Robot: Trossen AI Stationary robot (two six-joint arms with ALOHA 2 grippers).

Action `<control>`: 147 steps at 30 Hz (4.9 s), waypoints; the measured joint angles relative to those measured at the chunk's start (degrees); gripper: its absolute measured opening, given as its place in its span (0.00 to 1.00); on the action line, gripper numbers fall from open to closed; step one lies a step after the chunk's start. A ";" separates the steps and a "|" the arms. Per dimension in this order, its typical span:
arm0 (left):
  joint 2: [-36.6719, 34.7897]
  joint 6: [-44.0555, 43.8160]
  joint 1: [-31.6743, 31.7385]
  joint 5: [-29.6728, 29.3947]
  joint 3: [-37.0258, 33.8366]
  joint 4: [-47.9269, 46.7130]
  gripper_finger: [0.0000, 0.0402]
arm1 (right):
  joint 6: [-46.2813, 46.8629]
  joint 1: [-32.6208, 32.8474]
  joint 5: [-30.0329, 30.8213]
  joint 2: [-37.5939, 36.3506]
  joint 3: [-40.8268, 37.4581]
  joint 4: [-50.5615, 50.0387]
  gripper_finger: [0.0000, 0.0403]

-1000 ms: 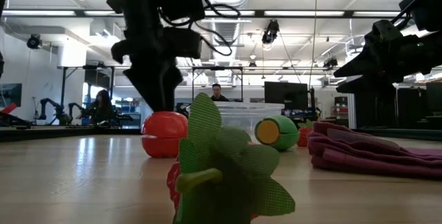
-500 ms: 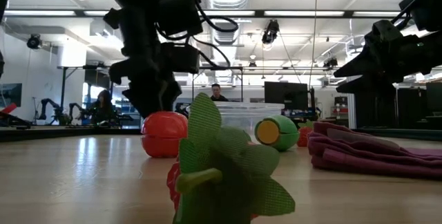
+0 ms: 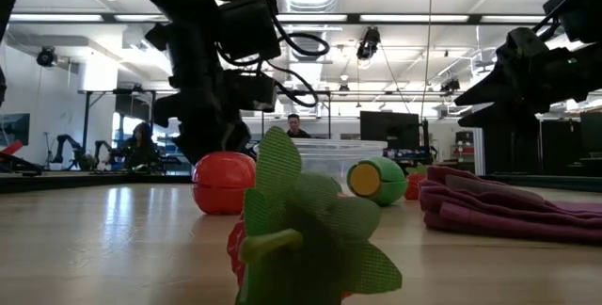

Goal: Pick and placing Produce into tupperware
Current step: Put the bottom pink peach into the transparent bin, then put the top red cherry into the transparent bin

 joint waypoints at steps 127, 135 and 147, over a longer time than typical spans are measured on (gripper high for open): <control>23.52 -21.03 40.13 -5.02 40.99 -18.02 0.54 | 6.42 -0.14 1.61 -0.10 0.00 -0.37 0.54; 23.52 -21.01 40.48 -4.95 39.55 -16.21 0.54 | 6.04 -0.14 1.64 -0.10 0.00 -0.39 0.54; 23.54 -20.55 40.50 -4.14 39.28 -14.83 0.36 | 5.79 -0.14 1.67 -0.10 0.00 -0.39 0.54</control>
